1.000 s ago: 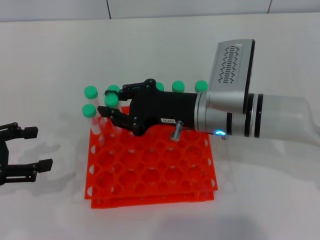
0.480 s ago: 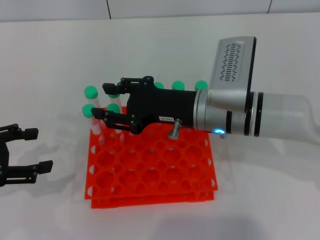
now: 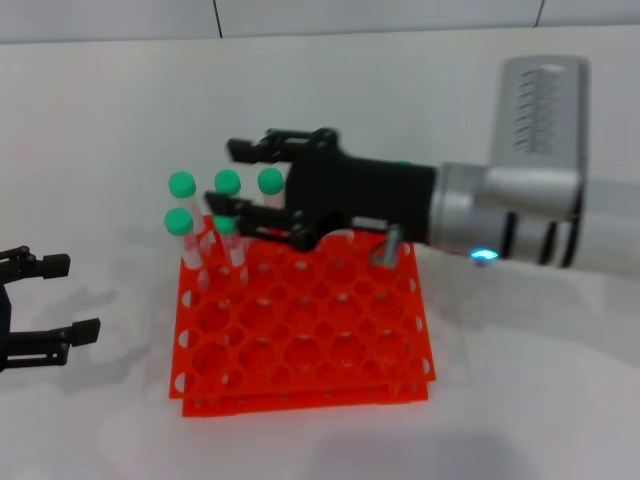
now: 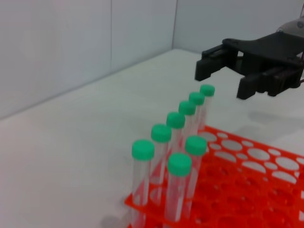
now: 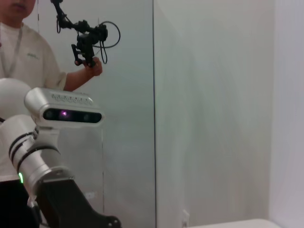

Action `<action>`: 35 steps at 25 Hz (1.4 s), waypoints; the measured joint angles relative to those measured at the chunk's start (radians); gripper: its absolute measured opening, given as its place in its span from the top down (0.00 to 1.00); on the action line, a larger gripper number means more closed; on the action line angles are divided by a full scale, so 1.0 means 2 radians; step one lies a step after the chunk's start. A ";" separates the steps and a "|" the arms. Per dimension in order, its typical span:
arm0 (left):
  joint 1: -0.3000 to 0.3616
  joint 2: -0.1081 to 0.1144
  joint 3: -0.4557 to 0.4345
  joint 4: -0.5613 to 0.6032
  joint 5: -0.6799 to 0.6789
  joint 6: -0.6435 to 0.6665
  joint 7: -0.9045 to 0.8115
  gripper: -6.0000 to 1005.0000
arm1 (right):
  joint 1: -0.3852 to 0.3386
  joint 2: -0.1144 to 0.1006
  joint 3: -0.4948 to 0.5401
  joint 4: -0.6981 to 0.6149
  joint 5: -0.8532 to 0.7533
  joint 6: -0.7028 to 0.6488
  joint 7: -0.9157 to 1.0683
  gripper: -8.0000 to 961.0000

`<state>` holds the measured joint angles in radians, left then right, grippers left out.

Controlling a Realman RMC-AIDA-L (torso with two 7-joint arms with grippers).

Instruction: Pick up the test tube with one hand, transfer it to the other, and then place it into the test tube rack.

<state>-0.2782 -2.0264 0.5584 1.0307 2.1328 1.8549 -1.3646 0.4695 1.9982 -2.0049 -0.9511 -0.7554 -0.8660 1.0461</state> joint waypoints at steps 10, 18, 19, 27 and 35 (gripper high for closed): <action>0.005 0.000 -0.007 -0.022 -0.036 -0.003 0.022 0.13 | -0.092 0.003 0.201 -0.016 -0.177 -0.124 0.069 0.43; 0.008 0.000 -0.034 -0.058 -0.042 -0.004 0.055 0.13 | -0.124 -0.005 0.233 -0.015 -0.209 -0.133 0.044 0.44; 0.009 -0.001 -0.034 -0.059 -0.042 -0.003 0.057 0.13 | -0.127 -0.007 0.240 -0.014 -0.217 -0.142 0.044 0.44; 0.010 0.000 -0.035 -0.059 -0.043 0.007 0.059 0.13 | -0.140 -0.012 0.318 -0.002 -0.278 -0.252 0.078 0.44; 0.006 0.001 -0.031 -0.064 -0.040 0.010 0.059 0.13 | -0.135 -0.007 0.332 -0.004 -0.327 -0.275 0.108 0.44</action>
<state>-0.2667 -2.0249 0.4972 0.9025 2.0533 1.8753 -1.2464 0.2002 1.9841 -1.3403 -0.9598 -1.4098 -1.4161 1.2615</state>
